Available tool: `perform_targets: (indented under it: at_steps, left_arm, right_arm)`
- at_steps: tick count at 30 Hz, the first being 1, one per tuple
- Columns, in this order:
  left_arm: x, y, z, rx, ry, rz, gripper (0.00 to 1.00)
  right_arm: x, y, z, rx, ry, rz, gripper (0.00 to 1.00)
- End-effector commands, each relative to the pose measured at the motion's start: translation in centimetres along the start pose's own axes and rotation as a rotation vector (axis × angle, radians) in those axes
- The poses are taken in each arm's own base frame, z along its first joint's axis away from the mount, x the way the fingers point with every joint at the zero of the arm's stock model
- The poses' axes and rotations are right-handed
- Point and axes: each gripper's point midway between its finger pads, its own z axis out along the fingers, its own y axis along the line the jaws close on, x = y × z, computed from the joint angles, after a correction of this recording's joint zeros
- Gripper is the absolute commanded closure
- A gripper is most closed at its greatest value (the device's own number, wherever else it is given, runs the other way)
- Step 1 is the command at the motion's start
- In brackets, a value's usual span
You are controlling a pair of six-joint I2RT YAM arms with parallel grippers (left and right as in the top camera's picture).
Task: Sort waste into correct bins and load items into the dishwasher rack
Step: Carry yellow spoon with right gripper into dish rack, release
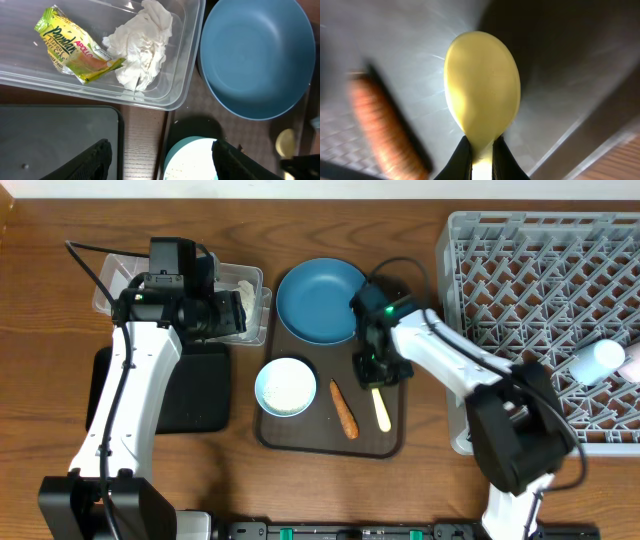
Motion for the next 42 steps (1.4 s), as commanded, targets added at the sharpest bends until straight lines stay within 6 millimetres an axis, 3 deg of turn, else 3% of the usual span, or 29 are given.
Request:
perform_targets:
  at_steps: [1, 7, 13, 17, 23, 34, 40, 42]
  left_arm:
    - [-0.2, 0.3, -0.2, -0.015, -0.006, 0.013, 0.33]
    - [-0.2, 0.3, -0.2, -0.014, -0.006, 0.013, 0.33]
    - [-0.2, 0.3, -0.2, -0.014, -0.006, 0.013, 0.33]
    - [-0.2, 0.3, -0.2, -0.014, -0.006, 0.013, 0.33]
    - [-0.2, 0.3, -0.2, -0.014, -0.006, 0.013, 0.33]
    - [-0.2, 0.3, -0.2, -0.014, -0.006, 0.013, 0.33]
    - [-0.2, 0.3, -0.2, -0.014, -0.006, 0.013, 0.33]
    - [-0.2, 0.3, -0.2, -0.014, -0.006, 0.013, 0.33]
  right_arm:
    - [-2.7, 0.0, -6.5, -0.052, -0.186, -0.056, 0.99]
    - [-3.8, -3.9, -13.2, -0.058, -0.357, -0.015, 0.99]
    - [-3.5, -9.5, -16.0, -0.019, -0.413, 0.039, 0.99]
    - [-2.6, -13.2, -15.9, 0.006, -0.383, 0.089, 0.99]
    - [-1.2, -16.7, -15.2, 0.017, -0.324, 0.171, 0.99]
    - [0.6, -17.1, -11.2, 0.003, -0.184, 0.168, 0.97]
    - [1.4, -17.4, -9.4, 0.012, -0.142, 0.176, 0.90]
    - [1.4, -17.4, -9.2, 0.011, -0.140, 0.176, 0.81]
